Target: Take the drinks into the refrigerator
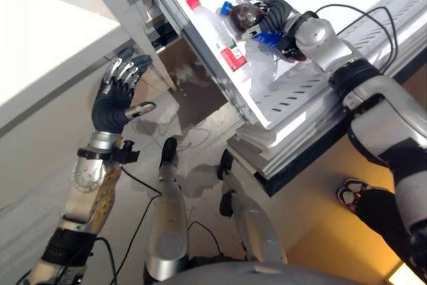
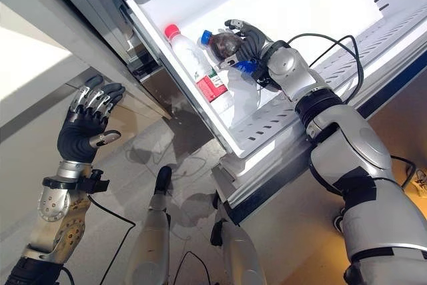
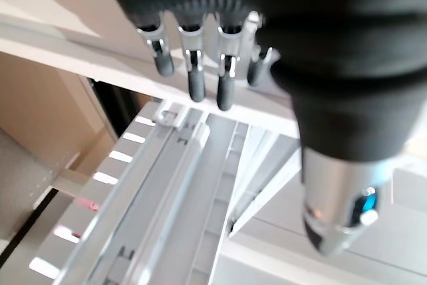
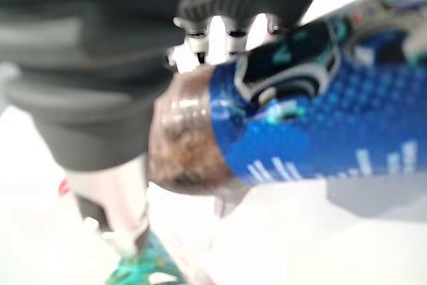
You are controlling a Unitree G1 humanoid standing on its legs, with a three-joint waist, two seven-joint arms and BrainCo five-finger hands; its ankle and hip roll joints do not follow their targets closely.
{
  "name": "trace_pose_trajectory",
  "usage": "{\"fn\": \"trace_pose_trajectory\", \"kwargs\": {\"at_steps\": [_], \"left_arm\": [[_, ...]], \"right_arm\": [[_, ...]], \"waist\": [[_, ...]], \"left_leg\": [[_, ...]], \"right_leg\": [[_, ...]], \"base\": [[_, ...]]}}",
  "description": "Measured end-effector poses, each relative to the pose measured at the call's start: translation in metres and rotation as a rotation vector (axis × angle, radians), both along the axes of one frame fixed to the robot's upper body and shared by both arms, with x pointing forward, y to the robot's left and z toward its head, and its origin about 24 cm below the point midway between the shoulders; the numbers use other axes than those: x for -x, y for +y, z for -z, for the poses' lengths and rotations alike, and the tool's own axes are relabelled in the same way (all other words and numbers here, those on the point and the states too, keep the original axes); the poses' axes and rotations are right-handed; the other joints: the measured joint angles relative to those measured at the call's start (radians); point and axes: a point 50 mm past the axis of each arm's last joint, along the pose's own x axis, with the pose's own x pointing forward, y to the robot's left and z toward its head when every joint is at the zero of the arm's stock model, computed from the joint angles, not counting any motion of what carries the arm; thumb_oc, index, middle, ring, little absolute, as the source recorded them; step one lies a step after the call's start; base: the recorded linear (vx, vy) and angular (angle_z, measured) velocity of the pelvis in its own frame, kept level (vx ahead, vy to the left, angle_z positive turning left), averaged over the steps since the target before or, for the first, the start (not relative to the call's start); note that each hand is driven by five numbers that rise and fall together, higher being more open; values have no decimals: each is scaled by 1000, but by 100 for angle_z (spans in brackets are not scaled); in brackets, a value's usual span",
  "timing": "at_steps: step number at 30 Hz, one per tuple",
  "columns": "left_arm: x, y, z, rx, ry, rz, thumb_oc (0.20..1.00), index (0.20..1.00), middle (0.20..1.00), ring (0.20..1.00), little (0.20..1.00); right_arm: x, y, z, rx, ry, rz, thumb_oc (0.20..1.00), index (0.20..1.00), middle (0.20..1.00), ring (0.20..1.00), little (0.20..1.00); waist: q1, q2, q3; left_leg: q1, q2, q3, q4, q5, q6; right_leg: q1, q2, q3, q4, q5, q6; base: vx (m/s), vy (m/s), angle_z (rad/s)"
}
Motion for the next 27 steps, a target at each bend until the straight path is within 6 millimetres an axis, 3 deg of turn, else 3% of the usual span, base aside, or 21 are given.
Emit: {"fn": "trace_pose_trajectory", "kwargs": {"at_steps": [13,16,18,20,22,23,27], "left_arm": [[-1,0,-1,0,4,-5,1000,1000,1000,1000,1000],[-3,2,-5,-20,0,-5,1000,1000,1000,1000,1000],[-4,5,-9,-50,-6,-11,1000,1000,1000,1000,1000],[-3,10,-13,-66,-16,-23,1000,1000,1000,1000,1000],[-4,10,-15,-88,-13,-19,1000,1000,1000,1000,1000],[-3,11,-13,-100,-1,-18,1000,1000,1000,1000,1000],[2,21,-7,-112,41,-56,1000,1000,1000,1000,1000]], "right_arm": [[1,6,-2,-2,-8,-18,1000,1000,1000,1000,1000],[10,16,-13,6,-47,-96,1000,1000,1000,1000,1000],[30,31,-25,39,-97,-245,1000,1000,1000,1000,1000],[48,29,-43,68,-156,-324,1000,1000,1000,1000,1000],[62,13,-59,81,-202,-336,1000,1000,1000,1000,1000],[69,8,-63,83,-210,-354,1000,1000,1000,1000,1000],[111,-32,-72,55,-268,-400,1000,1000,1000,1000,1000]], "waist": [[0,0,0],[-2,1,1],[-6,2,1],[-7,1,1],[-24,-2,-1],[-19,-2,-2],[-63,-23,-16]], "left_leg": [[8,1,2,2,1,-1],[23,2,7,5,1,-1],[72,3,18,4,0,-1],[114,4,24,0,-1,-2],[141,2,26,-1,-2,-1],[140,1,24,-1,-2,0],[159,-5,40,4,-2,4]], "right_leg": [[7,1,3,0,2,-2],[20,2,7,1,4,-2],[65,3,8,1,4,-2],[104,4,7,1,3,-2],[129,3,9,1,4,-2],[131,2,8,2,4,-2],[133,-3,40,20,4,0]], "base": [[0,0,0],[-5,17,-4],[12,23,-9],[26,33,-5],[14,22,2],[14,61,-5],[14,72,-10]]}}
